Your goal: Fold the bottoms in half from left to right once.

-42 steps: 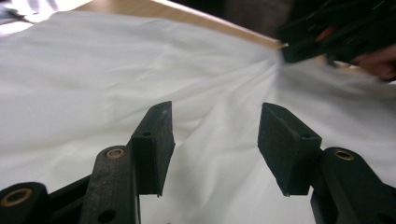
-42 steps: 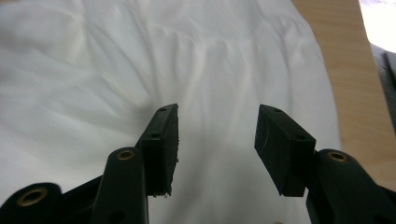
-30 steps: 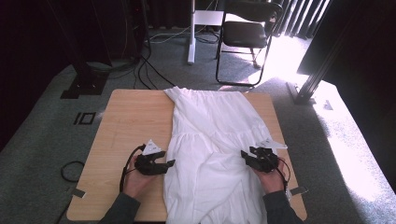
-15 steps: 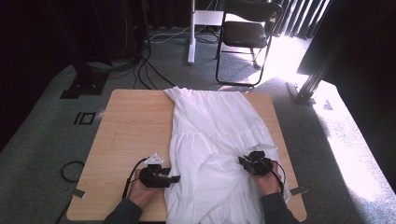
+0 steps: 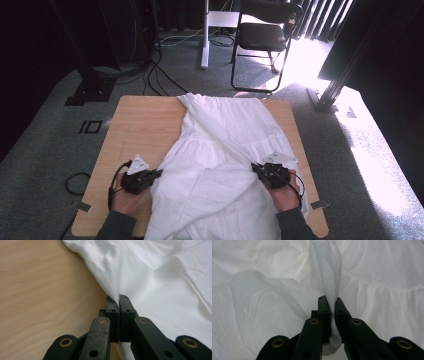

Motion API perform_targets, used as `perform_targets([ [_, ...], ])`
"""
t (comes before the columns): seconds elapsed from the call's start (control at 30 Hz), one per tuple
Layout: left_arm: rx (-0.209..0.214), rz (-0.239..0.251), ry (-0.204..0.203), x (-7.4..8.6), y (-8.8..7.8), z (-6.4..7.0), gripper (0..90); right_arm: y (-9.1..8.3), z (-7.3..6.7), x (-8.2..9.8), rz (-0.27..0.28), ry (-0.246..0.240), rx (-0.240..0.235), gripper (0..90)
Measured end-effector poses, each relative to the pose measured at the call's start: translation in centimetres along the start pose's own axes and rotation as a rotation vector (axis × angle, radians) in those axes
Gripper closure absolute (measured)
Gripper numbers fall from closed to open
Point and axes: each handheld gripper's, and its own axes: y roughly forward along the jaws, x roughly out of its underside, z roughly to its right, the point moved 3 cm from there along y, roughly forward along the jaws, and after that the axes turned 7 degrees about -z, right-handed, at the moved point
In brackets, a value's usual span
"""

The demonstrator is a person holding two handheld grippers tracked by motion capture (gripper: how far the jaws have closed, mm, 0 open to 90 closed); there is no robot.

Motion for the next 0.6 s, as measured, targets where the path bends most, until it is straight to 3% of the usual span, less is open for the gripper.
perform_targets([
  [0.17,-0.077,0.025,0.009,-0.2,-2.5,-0.7,89.1,0.4,-1.1,-0.1,0.029,-0.010,-0.037,87.1],
  [0.27,-0.074,0.046,0.031,-0.8,-3.7,0.2,89.2,0.2,-1.6,-0.4,0.046,-0.014,-0.050,87.1],
  [0.37,-0.066,0.065,0.078,-2.1,-4.7,1.8,89.1,-0.7,-1.6,-0.7,0.069,-0.022,-0.038,87.1],
  [0.5,-0.026,0.086,0.160,-4.2,-4.7,4.5,86.5,-3.6,-0.1,-1.0,0.151,0.007,0.012,87.2],
  [0.6,0.000,0.091,0.192,-5.0,-3.6,5.8,73.4,-6.0,2.1,-0.7,0.201,0.061,0.082,87.4],
])
